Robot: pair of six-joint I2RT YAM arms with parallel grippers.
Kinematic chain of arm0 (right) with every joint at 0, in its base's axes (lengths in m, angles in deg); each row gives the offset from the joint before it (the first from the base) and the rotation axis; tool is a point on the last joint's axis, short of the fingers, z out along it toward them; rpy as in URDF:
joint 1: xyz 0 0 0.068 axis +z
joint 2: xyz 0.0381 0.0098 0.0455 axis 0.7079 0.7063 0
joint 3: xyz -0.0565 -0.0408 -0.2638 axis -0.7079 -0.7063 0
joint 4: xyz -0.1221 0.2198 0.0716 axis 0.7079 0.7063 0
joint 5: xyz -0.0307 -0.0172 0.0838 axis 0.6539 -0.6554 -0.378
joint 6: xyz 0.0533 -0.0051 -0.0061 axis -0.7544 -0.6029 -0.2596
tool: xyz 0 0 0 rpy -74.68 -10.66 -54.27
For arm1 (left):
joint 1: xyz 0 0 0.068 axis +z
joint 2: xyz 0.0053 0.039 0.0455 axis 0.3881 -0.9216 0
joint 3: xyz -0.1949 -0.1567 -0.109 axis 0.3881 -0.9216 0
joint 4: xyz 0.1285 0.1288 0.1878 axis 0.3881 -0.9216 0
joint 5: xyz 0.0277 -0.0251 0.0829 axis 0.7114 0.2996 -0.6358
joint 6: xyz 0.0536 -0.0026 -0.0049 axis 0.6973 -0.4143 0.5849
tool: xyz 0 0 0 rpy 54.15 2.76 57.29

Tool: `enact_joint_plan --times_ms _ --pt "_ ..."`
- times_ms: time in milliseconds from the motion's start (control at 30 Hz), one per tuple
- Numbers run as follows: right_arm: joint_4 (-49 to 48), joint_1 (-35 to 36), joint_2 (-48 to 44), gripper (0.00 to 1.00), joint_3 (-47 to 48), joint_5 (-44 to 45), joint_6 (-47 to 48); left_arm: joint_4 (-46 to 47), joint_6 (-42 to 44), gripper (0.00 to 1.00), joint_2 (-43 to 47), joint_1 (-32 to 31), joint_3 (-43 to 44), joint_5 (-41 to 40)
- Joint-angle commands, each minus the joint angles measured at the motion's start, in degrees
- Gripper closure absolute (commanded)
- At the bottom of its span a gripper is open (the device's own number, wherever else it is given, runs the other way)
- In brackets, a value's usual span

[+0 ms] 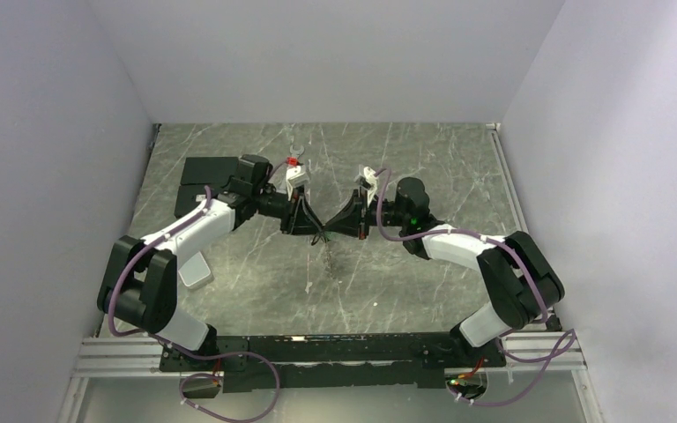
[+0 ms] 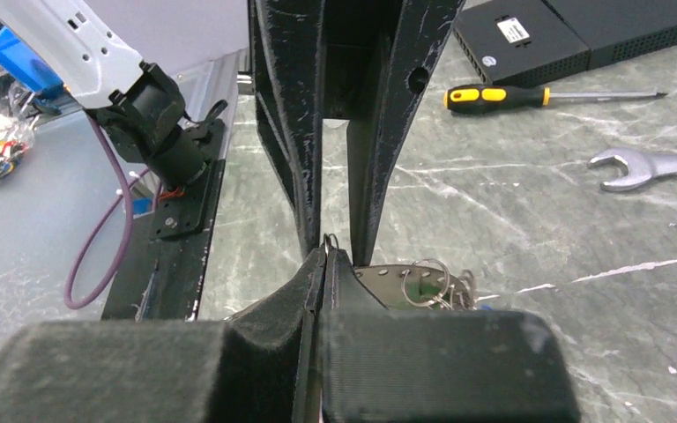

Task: Remove the keys from the keyring

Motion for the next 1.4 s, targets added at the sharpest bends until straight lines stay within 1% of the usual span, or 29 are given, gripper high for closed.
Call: enact_joint_plan --times_ms 0,67,400,600,800,933,1000,1133,1200,1267,1367 --pt "-6.6 -0.1 -0.8 1.0 -0.2 -0.9 -1.0 2.7 -2.5 0.72 3.0 2.5 0.2 2.3" --pt "-6.3 -0.1 -1.1 1.0 -0.6 -0.8 -0.7 1.5 -1.3 0.71 3.6 2.7 0.4 2.4" --pt "-7.4 -0.1 -0.7 1.0 -0.5 -0.8 -1.9 6.3 -5.5 0.7 3.1 2.4 -1.0 4.4" --pt "-8.2 -0.1 -0.4 1.0 -0.4 -0.6 -2.5 7.0 -5.8 0.71 3.0 2.0 -1.7 5.3" --pt "-8.3 -0.1 -0.2 1.0 -0.4 -0.7 -2.8 7.8 -6.3 0.71 2.8 1.6 -2.1 6.4" --pt "-9.2 -0.1 -0.2 1.0 -0.6 -0.7 -3.5 7.7 -5.8 0.84 2.6 1.3 -2.4 5.6" --pt "-9.3 -0.1 -0.3 1.0 -0.5 -0.5 -3.6 7.7 -5.8 0.86 2.6 1.2 -2.6 5.2" --pt "-10.1 -0.1 -0.1 1.0 -0.5 -0.3 -4.7 7.3 -5.7 0.84 2.4 0.9 -2.4 4.9" --pt "-10.3 -0.1 0.1 1.0 -0.5 -0.3 -4.9 7.1 -5.4 0.9 2.3 0.8 -2.4 4.7" --pt "-10.1 -0.1 0.0 1.0 -0.3 -0.6 -4.7 6.6 -5.1 0.99 2.3 0.9 -2.2 4.6" --pt "-5.9 -0.3 -0.4 0.99 0.6 -2.0 -1.8 4.1 -3.2 1.0 2.4 0.8 -1.4 3.5"
